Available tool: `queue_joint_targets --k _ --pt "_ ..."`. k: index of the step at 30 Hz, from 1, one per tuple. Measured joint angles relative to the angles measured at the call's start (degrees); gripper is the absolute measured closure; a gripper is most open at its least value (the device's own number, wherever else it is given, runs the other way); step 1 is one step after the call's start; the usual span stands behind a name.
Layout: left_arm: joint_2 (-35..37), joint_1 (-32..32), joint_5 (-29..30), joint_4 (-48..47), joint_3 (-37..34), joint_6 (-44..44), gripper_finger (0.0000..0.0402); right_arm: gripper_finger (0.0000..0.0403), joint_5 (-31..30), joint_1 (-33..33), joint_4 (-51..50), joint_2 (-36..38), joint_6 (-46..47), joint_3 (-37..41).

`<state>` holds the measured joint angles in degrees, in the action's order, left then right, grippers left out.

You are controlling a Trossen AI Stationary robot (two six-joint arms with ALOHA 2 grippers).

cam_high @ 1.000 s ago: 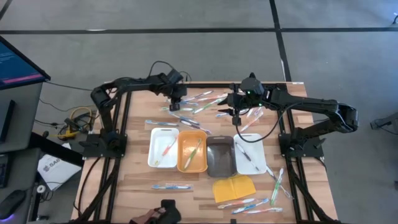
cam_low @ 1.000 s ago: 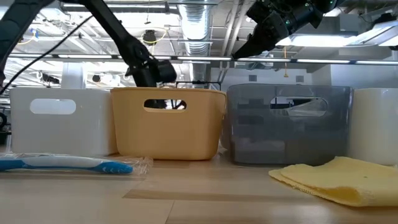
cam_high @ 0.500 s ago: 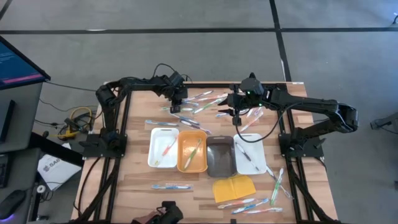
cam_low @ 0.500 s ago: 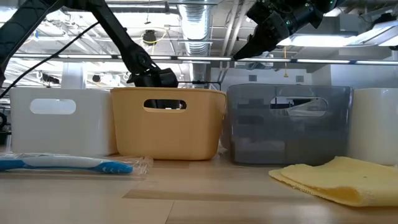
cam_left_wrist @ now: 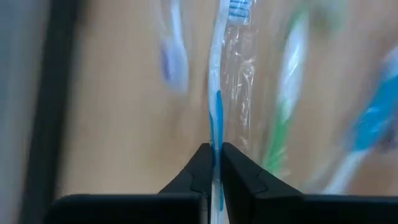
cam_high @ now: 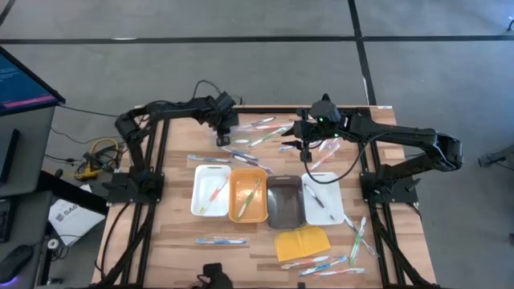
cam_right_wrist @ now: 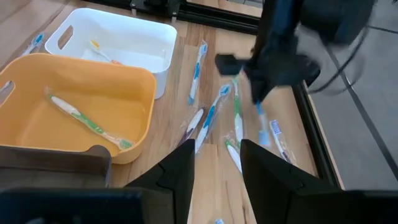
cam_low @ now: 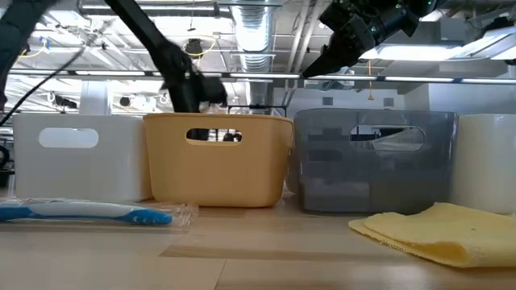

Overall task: Pick & Place Toothbrushes
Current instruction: Put the blue toothbrush into the black bin

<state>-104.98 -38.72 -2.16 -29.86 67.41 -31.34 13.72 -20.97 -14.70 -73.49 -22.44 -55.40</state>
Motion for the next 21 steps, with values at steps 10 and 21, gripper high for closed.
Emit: queue_joint_targets --k 10,21 --pt "17.4 6.4 -9.4 1.4 0.2 9.5 0.0394 0.0280 0.0 4.3 -3.1 0.0 -0.4 0.0" --pt "29.5 17.0 -16.3 17.3 -5.8 25.0 0.0395 0.0280 0.0 15.0 -2.5 0.0 23.5 0.0"
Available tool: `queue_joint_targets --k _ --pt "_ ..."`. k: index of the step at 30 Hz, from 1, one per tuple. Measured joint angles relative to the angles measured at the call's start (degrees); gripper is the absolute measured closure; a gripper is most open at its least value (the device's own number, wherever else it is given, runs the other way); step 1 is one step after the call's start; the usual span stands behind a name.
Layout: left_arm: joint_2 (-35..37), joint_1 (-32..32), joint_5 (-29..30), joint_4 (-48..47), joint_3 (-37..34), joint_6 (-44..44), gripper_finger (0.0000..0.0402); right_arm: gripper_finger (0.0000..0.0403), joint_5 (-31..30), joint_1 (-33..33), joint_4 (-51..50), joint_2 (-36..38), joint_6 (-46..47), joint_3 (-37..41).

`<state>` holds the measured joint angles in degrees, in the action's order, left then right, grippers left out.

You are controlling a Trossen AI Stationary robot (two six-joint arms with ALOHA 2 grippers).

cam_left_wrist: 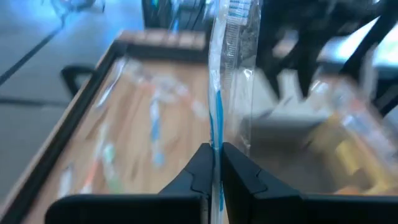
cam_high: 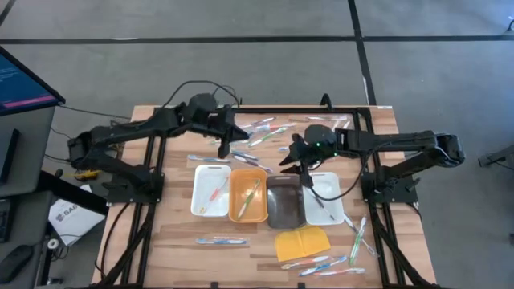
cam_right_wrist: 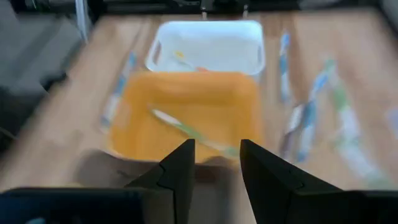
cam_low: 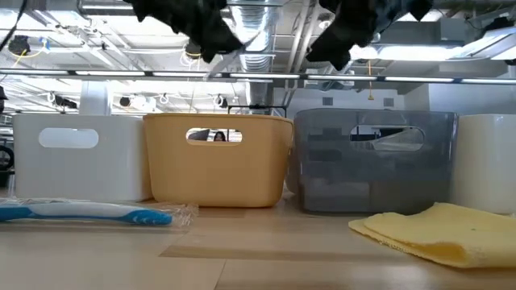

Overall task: Pick & Place Toothbrushes
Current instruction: Put the blue toothbrush into the black bin

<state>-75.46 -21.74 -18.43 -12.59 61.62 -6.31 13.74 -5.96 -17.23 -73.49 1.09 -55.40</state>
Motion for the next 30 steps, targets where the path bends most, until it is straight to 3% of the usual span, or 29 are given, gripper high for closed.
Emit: queue_joint_targets --k 6,9,14,17,20,30 --pt "5.8 5.8 0.1 21.4 -11.2 10.8 0.0395 0.0280 -0.2 2.7 7.0 0.8 7.7 0.0" --pt "7.4 8.7 0.1 35.6 -17.4 15.9 0.0395 0.0280 -1.9 4.6 16.4 1.3 11.8 0.7" --pt "7.7 13.3 2.0 59.7 -26.5 23.5 0.0395 0.0280 -12.1 7.5 30.7 1.3 14.2 2.4" --pt "7.7 16.3 7.1 68.6 -29.6 25.1 0.0395 0.0279 -18.2 8.8 34.2 1.2 13.7 2.4" --pt "7.7 18.8 10.9 72.4 -30.7 25.2 0.0395 0.0280 -18.5 9.6 36.4 1.1 13.7 2.4" --pt "7.9 20.6 12.3 73.5 -30.6 23.0 0.0395 0.0279 -18.5 12.2 35.6 1.0 14.0 2.4"
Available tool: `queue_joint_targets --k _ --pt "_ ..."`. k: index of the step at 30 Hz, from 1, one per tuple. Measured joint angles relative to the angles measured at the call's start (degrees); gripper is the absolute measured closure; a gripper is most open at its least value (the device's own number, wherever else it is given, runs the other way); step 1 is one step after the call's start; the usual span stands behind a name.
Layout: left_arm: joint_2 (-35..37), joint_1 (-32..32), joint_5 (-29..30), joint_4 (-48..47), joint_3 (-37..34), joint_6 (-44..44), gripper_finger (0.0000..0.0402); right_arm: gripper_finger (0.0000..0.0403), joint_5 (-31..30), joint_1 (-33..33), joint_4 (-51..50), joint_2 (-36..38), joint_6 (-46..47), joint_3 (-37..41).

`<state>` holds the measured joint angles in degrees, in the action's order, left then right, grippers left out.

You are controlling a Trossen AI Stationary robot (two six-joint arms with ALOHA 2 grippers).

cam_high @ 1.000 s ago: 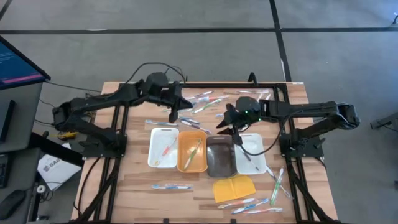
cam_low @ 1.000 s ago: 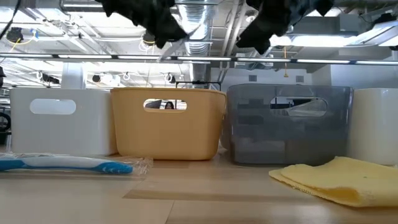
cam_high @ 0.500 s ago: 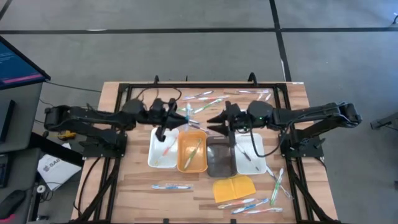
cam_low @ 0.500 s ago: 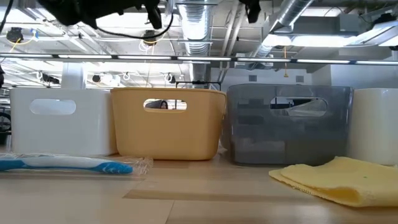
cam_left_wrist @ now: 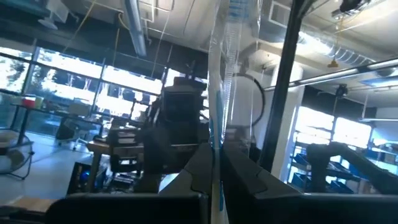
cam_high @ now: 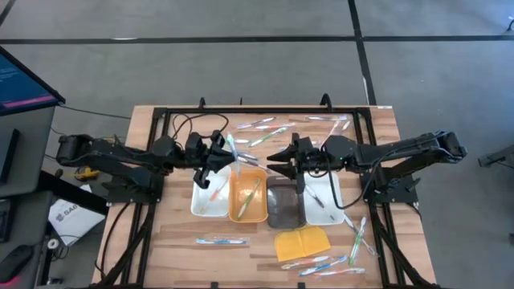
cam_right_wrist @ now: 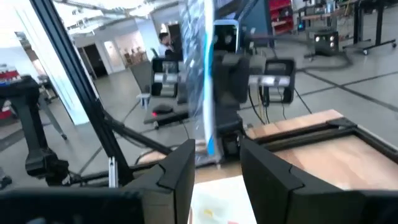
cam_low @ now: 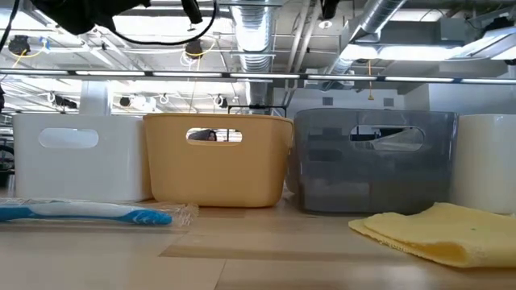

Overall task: Pick & Place Toothbrushes
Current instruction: Put the blue toothbrush into the black bin

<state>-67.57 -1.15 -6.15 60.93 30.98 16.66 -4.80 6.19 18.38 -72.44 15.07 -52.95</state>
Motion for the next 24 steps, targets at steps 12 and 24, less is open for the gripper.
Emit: queue_joint_targets --k 12,24 --pt "-11.2 0.6 -2.9 -0.3 5.3 6.3 0.0395 0.0280 -0.2 -2.7 0.3 0.0 1.5 0.0" --pt "-15.8 1.8 -3.3 0.1 9.1 4.8 0.0395 0.0234 -0.3 -1.5 0.2 0.0 -0.4 0.0"
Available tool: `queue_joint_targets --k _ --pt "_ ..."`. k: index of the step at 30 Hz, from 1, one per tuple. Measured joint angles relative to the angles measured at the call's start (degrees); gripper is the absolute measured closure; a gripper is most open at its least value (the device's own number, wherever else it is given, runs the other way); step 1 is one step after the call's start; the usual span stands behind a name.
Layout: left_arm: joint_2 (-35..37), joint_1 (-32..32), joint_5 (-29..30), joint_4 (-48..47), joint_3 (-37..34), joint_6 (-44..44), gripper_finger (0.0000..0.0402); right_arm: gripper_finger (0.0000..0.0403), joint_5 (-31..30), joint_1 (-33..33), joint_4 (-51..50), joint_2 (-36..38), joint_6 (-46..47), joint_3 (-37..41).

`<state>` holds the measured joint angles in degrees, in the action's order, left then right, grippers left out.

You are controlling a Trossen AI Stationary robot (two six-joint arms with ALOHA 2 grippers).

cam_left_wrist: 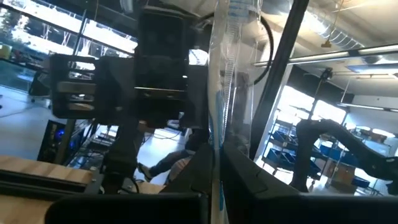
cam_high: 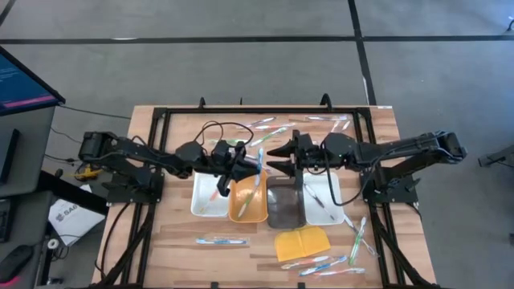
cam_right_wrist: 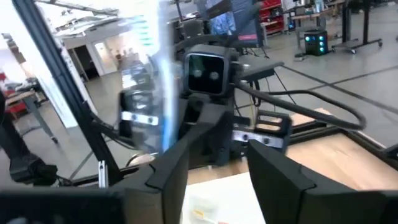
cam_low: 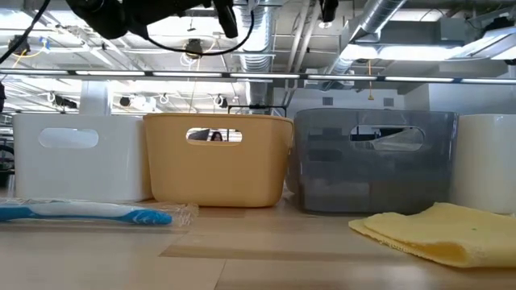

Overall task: Pick & Place Toothbrushes
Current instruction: Put the blue toothbrush into the black bin

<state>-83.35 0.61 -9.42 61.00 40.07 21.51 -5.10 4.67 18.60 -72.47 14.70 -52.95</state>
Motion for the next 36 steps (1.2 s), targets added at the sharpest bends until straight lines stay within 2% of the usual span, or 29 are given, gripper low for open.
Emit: queue_joint_targets --k 6,9,13,23,36 --pt "0.0 -0.3 1.3 -0.1 0.0 -1.6 0.0395 0.0182 -2.4 2.1 3.0 -3.9 -1.2 0.1" --pt "0.0 -0.3 1.3 -0.1 0.0 -1.8 0.0395 0.0169 -2.4 2.2 8.7 -8.1 -1.2 -0.1" --pt "0.0 -0.1 1.3 -0.7 0.0 -1.7 0.0395 0.0174 -2.5 2.4 13.2 -11.4 -2.4 0.1" --pt "0.0 -0.3 1.2 -0.7 -0.3 -1.6 0.0395 0.0207 -2.5 3.7 12.9 -5.9 -6.3 0.0" --pt "0.0 -0.3 1.0 -1.0 -0.4 -1.6 0.0395 0.0212 -2.5 3.4 12.9 -6.6 -6.2 0.0"
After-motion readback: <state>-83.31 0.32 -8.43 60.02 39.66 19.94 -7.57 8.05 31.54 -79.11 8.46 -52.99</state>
